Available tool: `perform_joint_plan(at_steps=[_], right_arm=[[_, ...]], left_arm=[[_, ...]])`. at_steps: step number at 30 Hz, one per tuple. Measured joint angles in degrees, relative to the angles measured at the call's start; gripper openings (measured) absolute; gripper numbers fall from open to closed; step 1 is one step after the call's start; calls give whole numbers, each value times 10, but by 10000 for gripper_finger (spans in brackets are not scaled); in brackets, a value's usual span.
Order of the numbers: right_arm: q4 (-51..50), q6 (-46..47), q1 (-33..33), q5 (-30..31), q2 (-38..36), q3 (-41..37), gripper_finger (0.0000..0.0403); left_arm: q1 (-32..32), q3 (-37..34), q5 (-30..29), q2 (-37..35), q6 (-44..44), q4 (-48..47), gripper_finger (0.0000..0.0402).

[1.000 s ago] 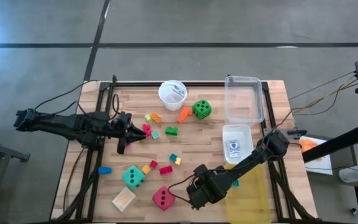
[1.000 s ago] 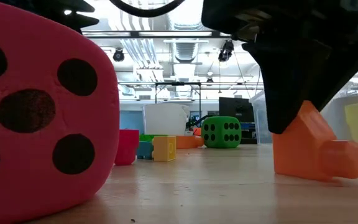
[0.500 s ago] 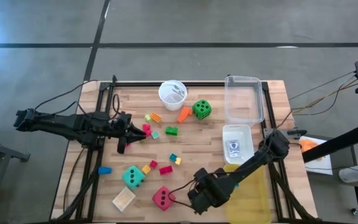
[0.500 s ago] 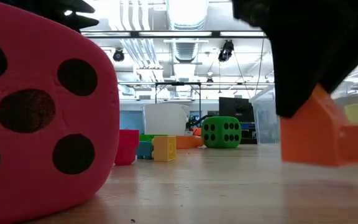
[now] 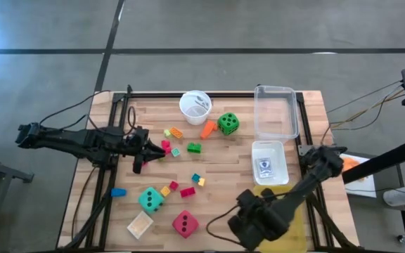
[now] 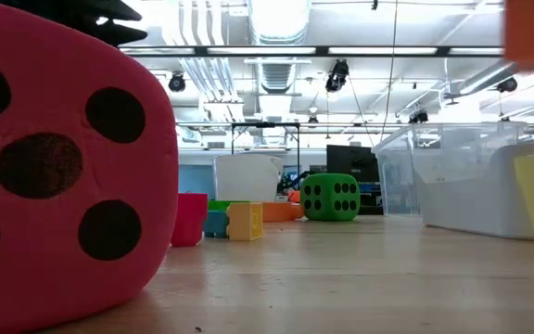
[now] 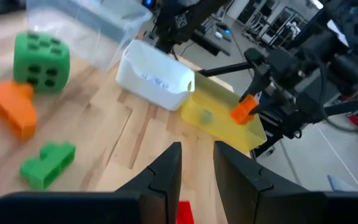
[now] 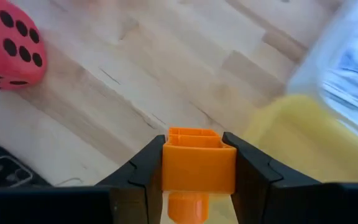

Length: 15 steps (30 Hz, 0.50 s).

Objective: Pick & Place Toys
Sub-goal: Put the orange game piece into the yellow bin

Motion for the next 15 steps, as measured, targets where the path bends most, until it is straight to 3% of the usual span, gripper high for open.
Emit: perform_joint_plan(at_steps=[3, 9, 15], right_arm=[[-65, 63, 27, -4, -16, 3, 125], [-67, 161, 72, -27, -46, -45, 125], [-67, 202, 87, -109, -51, -116, 125]], left_arm=[[-3, 0, 0, 0, 43, 22, 101], [-22, 0, 0, 0, 70, 27, 101], [-34, 0, -2, 0, 69, 40, 101]])
